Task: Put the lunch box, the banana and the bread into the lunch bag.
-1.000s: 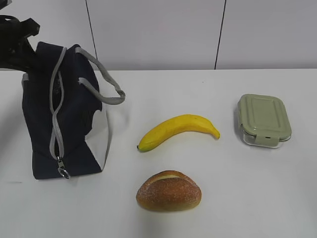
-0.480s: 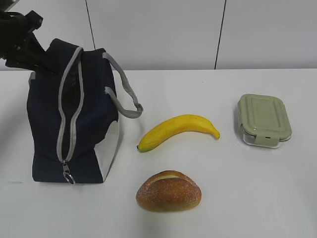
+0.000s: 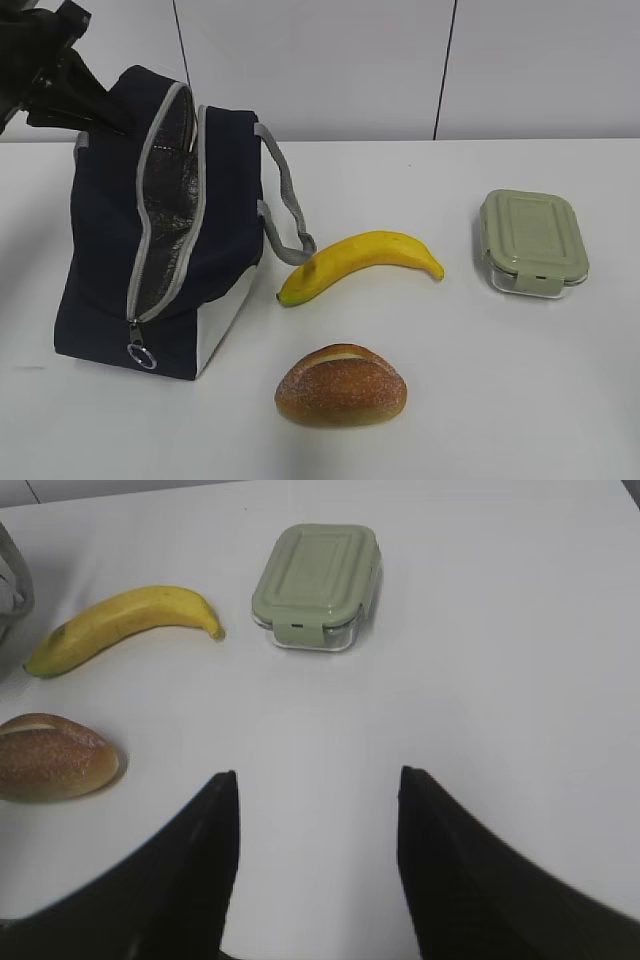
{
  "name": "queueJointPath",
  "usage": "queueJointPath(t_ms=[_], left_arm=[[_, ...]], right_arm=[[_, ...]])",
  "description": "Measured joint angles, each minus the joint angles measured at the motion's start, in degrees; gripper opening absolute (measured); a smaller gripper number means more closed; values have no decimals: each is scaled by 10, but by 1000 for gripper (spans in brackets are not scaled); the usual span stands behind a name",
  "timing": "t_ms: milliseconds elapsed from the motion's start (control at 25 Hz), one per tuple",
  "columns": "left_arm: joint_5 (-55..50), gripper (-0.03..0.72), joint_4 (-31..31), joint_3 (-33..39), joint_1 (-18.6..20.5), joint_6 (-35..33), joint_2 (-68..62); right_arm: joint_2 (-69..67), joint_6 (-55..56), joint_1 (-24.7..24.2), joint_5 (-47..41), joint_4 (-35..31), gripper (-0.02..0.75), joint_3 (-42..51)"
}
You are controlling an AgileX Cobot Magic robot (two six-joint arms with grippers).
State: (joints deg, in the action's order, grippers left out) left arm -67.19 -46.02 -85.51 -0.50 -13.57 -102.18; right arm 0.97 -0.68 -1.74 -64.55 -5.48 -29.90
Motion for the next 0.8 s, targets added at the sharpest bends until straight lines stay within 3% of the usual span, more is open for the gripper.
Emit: queueJointPath(t_ms=[280, 520, 680, 800], left_arm=[[13, -16, -1, 0, -24, -1, 0], [19, -16, -2, 0, -34, -11, 0], [22, -16, -2, 0, -34, -18, 0], [22, -17, -2, 0, -34, -22, 0]], right_arm=[[-115, 10, 0, 31, -24, 406, -37], [-263, 15, 0, 50, -84, 406, -38], [-360, -36, 0, 75, -158, 407, -38], [-434, -115, 0, 94, -252, 407, -40]])
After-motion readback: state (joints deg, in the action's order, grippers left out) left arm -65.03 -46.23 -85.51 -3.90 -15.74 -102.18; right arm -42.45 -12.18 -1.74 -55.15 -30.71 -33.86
